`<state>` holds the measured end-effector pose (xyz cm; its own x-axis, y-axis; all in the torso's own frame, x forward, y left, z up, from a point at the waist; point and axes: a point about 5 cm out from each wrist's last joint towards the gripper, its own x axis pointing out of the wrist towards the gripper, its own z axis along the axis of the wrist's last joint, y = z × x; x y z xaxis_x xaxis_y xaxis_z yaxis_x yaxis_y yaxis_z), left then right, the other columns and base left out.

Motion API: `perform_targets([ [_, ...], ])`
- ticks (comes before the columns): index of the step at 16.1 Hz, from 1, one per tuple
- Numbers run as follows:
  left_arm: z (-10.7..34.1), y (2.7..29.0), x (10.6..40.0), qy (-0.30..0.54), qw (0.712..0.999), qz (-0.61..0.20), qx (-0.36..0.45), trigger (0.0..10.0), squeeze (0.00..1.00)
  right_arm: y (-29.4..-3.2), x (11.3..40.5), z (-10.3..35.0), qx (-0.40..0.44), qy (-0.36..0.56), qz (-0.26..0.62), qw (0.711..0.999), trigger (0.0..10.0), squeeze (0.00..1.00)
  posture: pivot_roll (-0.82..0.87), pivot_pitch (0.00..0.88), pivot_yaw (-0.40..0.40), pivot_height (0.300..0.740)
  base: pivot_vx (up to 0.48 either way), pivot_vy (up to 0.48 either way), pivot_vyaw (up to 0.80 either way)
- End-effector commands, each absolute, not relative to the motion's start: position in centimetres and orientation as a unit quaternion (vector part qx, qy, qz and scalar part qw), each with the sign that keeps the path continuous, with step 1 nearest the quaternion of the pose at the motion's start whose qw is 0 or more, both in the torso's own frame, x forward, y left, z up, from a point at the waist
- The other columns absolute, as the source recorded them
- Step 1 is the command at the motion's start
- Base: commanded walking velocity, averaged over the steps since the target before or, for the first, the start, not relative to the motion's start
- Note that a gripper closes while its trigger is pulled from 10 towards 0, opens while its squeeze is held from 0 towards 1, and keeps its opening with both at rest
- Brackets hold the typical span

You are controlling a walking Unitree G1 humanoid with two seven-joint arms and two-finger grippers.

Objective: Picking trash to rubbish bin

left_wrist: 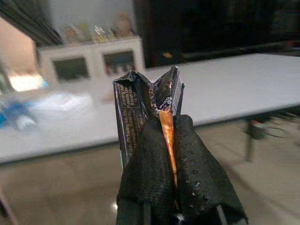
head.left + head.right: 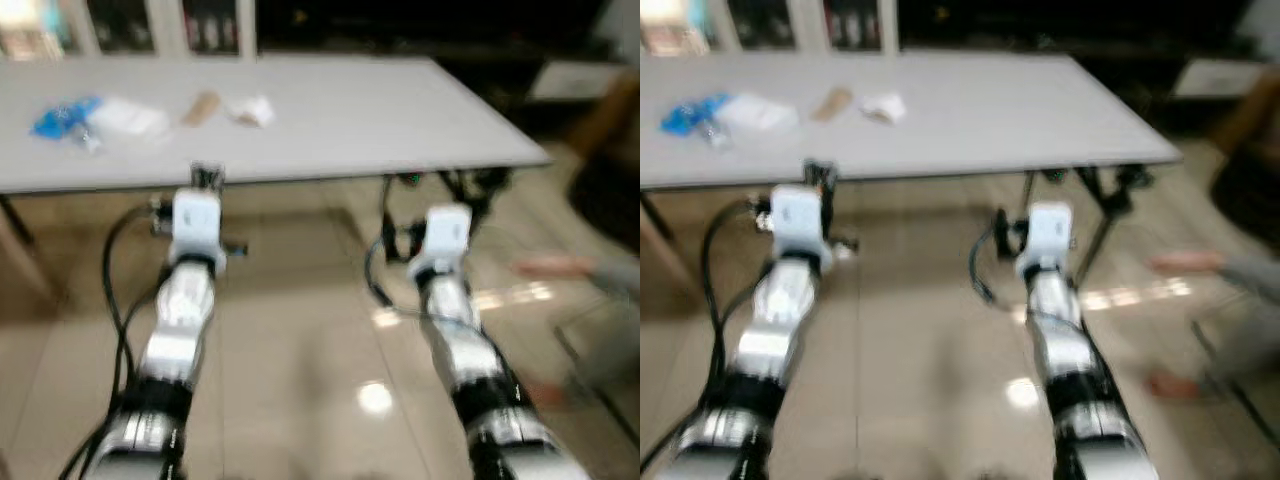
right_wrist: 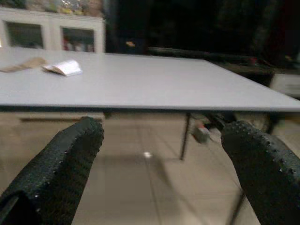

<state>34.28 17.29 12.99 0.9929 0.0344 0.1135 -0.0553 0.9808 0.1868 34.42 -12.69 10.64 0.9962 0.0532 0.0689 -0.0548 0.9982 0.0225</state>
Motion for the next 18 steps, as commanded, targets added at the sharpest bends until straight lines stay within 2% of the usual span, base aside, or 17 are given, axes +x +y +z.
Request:
perform_targets([
  [1,12.0,17.3,34.3,-0.026,0.996,0.008,0.088,10.0,0.00,-13.1,34.5,10.2,0.014,-0.019,0.023,0.999,10.0,0.00,0.01,0.008,-0.088,0.740,0.000,0.000,0.00],
  [2,11.5,17.4,34.2,-0.014,0.996,0.005,0.088,10.0,0.00,-13.3,34.4,9.8,0.013,-0.008,0.021,1.000,10.0,0.00,0.01,0.008,-0.088,0.740,0.000,0.000,0.00],
  [3,9.4,18.7,33.8,0.035,0.996,0.021,0.084,10.0,0.00,-14.2,33.9,7.9,0.011,0.038,0.014,0.999,10.0,0.00,0.00,0.011,-0.087,0.740,0.000,0.000,0.00],
  [5,7.4,19.5,33.1,0.081,0.993,0.025,0.077,10.0,0.00,-14.6,33.2,5.7,0.018,0.100,0.020,0.995,10.0,0.00,0.00,0.016,-0.085,0.740,0.000,0.000,0.00],
  [8,4.8,20.2,31.8,0.147,0.984,0.022,0.096,10.0,0.00,-15.6,31.2,2.1,0.018,0.188,0.034,0.981,10.0,0.00,0.00,0.025,-0.090,0.740,0.000,0.000,0.00],
  [11,-0.3,20.9,28.4,0.255,0.962,0.039,0.086,10.0,0.00,-16.8,27.3,-2.5,0.005,0.311,0.032,0.950,10.0,0.00,0.01,0.035,-0.097,0.740,0.000,0.000,0.00],
  [12,-0.7,20.9,28.0,0.265,0.960,0.040,0.085,10.0,0.00,-16.8,26.9,-2.9,0.004,0.321,0.034,0.947,10.0,0.00,0.01,0.035,-0.097,0.740,0.000,0.000,0.00],
  [16,-5.2,21.2,22.9,0.382,0.919,0.031,0.097,10.0,0.00,-16.6,22.0,-6.6,0.012,0.420,0.039,0.907,10.0,0.00,0.01,0.031,-0.095,0.740,0.000,0.000,0.00],
  [18,-5.8,21.4,22.0,0.397,0.912,0.041,0.092,10.0,0.00,-16.9,21.3,-7.0,0.002,0.427,0.031,0.904,10.0,0.00,0.01,0.036,-0.100,0.740,0.000,0.000,0.00],
])
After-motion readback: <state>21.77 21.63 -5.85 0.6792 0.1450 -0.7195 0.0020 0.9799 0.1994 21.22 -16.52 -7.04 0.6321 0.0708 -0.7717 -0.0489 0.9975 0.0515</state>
